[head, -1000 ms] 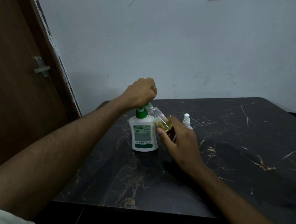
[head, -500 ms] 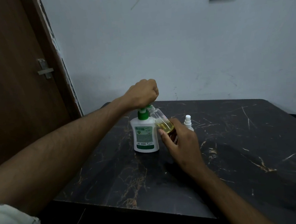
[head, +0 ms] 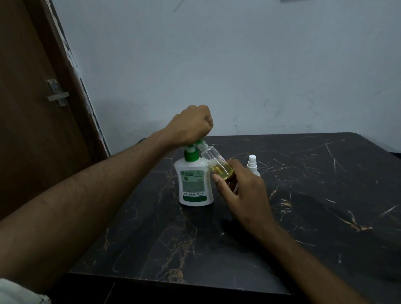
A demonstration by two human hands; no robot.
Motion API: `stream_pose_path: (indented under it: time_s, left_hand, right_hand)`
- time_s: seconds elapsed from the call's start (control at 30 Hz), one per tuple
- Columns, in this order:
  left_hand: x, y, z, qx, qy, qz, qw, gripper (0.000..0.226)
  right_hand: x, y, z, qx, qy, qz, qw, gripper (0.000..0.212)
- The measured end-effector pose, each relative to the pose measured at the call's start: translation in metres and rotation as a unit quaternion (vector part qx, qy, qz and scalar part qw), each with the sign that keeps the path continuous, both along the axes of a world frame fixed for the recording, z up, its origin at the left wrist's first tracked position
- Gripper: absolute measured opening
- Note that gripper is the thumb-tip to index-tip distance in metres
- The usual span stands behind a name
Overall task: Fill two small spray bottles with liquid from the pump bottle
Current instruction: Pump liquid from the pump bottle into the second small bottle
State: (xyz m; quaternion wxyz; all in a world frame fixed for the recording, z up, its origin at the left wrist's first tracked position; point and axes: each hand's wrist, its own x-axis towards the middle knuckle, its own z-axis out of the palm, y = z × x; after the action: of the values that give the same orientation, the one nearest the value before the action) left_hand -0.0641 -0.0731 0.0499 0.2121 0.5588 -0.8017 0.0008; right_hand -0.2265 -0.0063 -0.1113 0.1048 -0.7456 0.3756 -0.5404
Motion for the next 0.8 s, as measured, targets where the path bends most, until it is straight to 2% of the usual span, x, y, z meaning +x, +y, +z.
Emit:
stream_pose_path:
  time_s: [0.07, 0.27, 0.33, 0.47, 0.63, 0.8]
  left_hand:
    - [-0.001, 0.0, -0.004, -0.001, 0.004, 0.001, 1.0, 0.018]
    - [-0.001, 0.003, 0.003, -0.017, -0.009, 0.012, 1.0, 0.035]
    - [-0.002, 0.003, 0.004, -0.014, -0.01, 0.014, 1.0, 0.033]
    - [-0.003, 0.002, -0.005, 0.0, -0.013, 0.001, 1.0, 0.008]
    - [-0.001, 0.002, 0.001, -0.008, -0.002, 0.009, 1.0, 0.032]
    - [-0.001, -0.001, -0.003, 0.0, 0.003, 0.006, 1.0, 0.023]
  right_hand:
    - [0.0, 0.0, 0.0, 0.0, 0.003, -0.004, 1.0, 0.024]
    - [-0.001, 0.002, 0.002, -0.004, -0.002, -0.003, 1.0, 0.022]
    - [-0.001, 0.002, 0.003, -0.005, -0.005, -0.002, 1.0, 0.022]
    - [-0.001, 0.002, 0.002, -0.004, -0.004, 0.0, 1.0, 0.02]
    - [-0.001, 0.001, 0.001, -0.007, -0.002, 0.001, 1.0, 0.019]
    - [-0.001, 0.001, 0.001, -0.007, 0.001, -0.001, 1.0, 0.021]
